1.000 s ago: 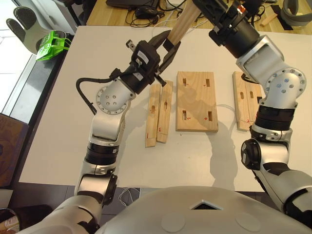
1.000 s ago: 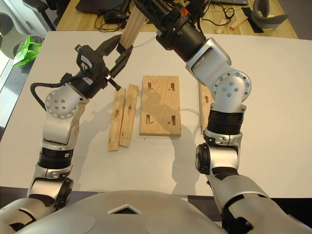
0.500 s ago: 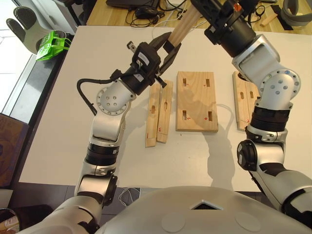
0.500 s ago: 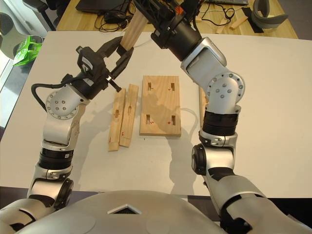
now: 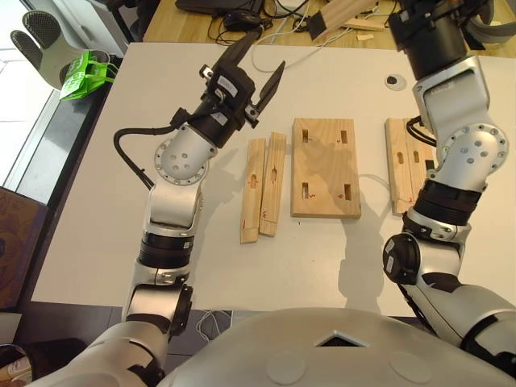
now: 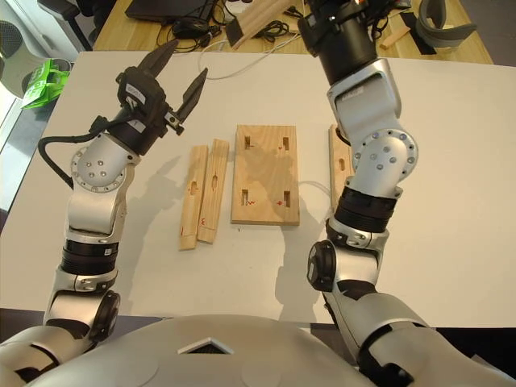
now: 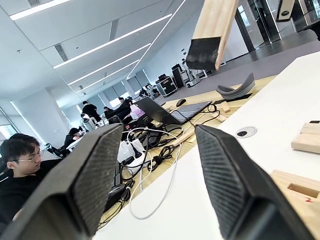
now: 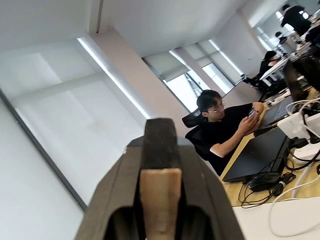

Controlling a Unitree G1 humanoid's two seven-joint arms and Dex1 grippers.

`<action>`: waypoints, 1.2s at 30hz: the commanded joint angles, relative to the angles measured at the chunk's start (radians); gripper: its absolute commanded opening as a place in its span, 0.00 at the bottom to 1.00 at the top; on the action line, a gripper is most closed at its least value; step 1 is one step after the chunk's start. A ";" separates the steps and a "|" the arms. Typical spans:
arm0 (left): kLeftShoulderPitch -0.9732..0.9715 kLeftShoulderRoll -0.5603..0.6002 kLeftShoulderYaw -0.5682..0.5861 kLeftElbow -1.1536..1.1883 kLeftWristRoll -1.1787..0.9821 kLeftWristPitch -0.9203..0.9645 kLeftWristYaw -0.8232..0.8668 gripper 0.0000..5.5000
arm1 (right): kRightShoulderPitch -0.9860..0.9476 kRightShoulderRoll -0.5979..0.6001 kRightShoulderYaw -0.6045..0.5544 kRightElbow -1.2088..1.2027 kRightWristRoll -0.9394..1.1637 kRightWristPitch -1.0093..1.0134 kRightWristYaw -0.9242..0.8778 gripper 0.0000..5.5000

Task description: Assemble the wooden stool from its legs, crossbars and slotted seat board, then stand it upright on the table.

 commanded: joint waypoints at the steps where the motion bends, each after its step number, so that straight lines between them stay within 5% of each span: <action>1: -0.005 0.030 0.001 0.046 0.080 -0.024 0.043 0.60 | 0.014 -0.047 -0.012 -0.027 -0.084 -0.056 -0.037 0.07; 7: -0.041 -0.026 0.124 0.113 0.048 0.136 0.184 0.70 | 0.208 -0.227 0.065 -0.094 -0.406 -0.112 -0.030 0.07; 17: -0.025 -0.098 0.065 -0.003 0.032 0.215 0.187 0.70 | 0.584 -0.216 0.032 -0.052 -0.568 -0.262 0.030 0.07; 36: -0.050 -0.086 0.064 -0.031 0.012 0.302 0.159 0.70 | 0.493 -0.157 0.066 0.106 -0.628 -0.406 0.074 0.07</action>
